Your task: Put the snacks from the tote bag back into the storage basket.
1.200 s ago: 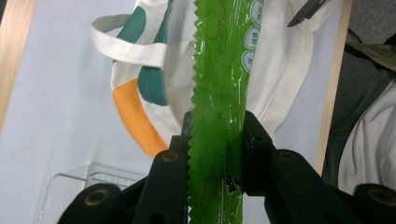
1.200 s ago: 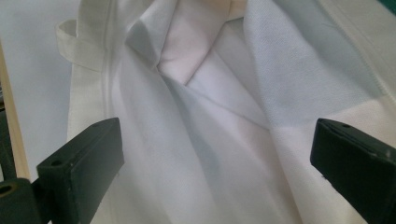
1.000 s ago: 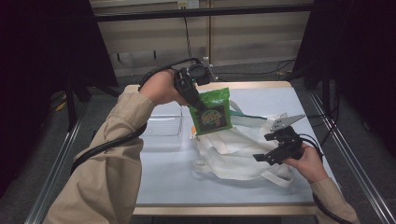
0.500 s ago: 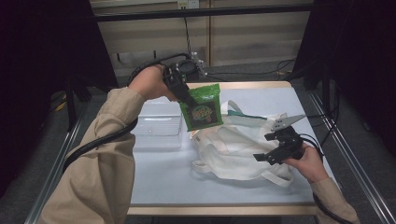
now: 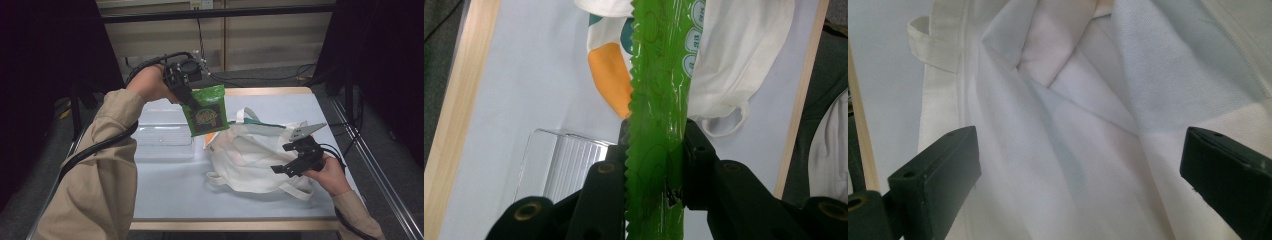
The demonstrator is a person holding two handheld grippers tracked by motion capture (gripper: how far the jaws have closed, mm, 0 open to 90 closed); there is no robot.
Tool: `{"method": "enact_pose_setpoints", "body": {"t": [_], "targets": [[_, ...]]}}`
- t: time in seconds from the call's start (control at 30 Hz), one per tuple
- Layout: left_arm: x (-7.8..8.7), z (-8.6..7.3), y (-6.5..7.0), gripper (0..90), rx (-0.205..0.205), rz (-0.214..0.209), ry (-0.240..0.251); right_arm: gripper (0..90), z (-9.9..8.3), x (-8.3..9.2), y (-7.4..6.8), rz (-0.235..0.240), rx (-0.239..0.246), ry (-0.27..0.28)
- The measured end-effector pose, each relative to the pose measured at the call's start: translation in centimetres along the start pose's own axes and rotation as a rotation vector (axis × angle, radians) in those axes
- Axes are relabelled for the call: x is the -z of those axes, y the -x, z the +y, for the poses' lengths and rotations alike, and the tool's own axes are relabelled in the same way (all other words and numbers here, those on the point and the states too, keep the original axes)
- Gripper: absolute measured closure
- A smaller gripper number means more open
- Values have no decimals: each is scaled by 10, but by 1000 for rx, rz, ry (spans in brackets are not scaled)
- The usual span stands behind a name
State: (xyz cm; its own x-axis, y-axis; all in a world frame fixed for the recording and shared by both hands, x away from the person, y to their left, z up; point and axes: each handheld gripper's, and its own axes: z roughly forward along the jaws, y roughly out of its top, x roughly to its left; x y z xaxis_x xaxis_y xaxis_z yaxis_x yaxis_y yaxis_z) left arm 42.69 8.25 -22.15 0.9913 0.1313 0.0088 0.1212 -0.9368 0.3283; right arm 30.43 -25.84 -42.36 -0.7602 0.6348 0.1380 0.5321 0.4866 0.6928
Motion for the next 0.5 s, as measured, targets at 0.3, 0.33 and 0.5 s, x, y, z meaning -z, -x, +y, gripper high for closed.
{"method": "enact_pose_setpoints", "body": {"t": [0.3, 0.33, 0.5], "targets": [[-1, -14, -7, 756, 6, -8, -2, 19, 1, -1, -1, 2, 8, 1], [-1, -15, -8, 756, 10, -10, 1, 19, 1, -2, -1, 3, 8, 2], [1, -20, -13, 757, 29, -11, 0, 19, 1, -2, -2, -2, 11, -6]]}}
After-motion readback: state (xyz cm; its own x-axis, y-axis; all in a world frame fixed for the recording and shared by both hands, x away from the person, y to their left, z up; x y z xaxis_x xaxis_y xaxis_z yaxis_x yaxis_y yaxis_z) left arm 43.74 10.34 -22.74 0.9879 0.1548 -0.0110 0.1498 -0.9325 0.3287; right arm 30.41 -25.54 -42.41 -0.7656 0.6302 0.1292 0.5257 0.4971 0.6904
